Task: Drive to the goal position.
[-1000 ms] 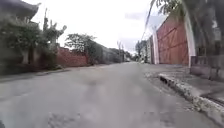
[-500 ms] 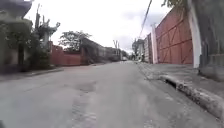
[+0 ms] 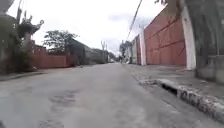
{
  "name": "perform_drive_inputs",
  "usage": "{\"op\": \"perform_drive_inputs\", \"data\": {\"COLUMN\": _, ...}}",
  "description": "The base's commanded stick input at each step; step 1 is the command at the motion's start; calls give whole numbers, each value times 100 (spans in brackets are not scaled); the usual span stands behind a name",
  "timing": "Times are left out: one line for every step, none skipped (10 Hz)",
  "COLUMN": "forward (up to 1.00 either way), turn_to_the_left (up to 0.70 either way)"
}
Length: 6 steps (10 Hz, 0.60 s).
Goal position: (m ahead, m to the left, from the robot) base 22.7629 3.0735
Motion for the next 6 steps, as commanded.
{"op": "perform_drive_inputs", "data": {"forward": 100, "turn_to_the_left": 6}}
{"op": "perform_drive_inputs", "data": {"forward": 100, "turn_to_the_left": 6}}
{"op": "perform_drive_inputs", "data": {"forward": 100, "turn_to_the_left": 6}}
{"op": "perform_drive_inputs", "data": {"forward": 100, "turn_to_the_left": 6}}
{"op": "perform_drive_inputs", "data": {"forward": 100, "turn_to_the_left": 6}}
{"op": "perform_drive_inputs", "data": {"forward": 100, "turn_to_the_left": 6}}
